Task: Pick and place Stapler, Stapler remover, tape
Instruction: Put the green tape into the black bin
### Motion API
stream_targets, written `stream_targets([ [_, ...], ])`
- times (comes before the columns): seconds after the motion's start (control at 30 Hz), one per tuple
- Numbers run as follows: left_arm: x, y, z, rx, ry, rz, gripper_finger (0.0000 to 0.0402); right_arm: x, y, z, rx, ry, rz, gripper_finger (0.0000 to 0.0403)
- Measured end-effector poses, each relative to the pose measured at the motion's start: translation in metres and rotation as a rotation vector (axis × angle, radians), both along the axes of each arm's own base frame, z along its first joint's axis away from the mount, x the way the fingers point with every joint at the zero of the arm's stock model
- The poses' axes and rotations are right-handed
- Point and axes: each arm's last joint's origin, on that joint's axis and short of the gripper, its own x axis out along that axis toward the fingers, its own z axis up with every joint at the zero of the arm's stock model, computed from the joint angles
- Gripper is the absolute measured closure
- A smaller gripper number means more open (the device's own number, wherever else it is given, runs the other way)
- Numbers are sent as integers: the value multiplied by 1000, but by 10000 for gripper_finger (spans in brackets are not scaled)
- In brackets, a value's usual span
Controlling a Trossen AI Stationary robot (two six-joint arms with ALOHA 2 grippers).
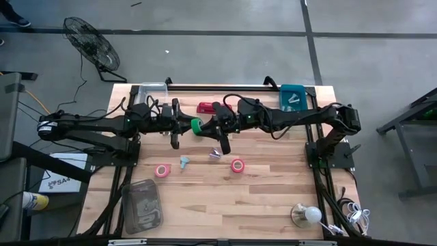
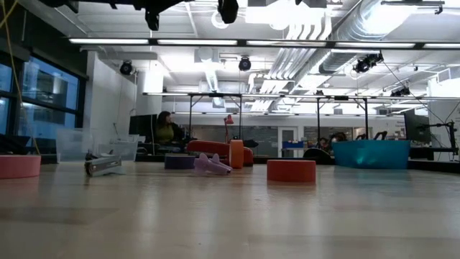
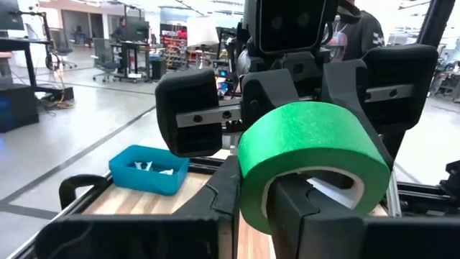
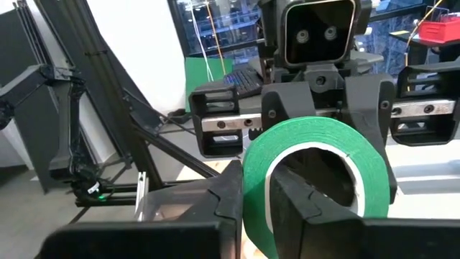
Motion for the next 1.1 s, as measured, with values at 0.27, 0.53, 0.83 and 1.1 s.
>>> stream_targets([
  [0.27,0,0,-1,-8,8,7,365,0,0,0,-5,3,1,365],
  [0.53,0,0,-1,-19,16,1,365,-3,0,-2,-10,39,-27,304],
  [0.83,-5,2,-4,-14,71,71,365,-22,-1,10,-18,122,-50,226],
  [1.1,-34,0,-10,-89,237,90,365,-61,-1,30,-54,255,-170,202],
])
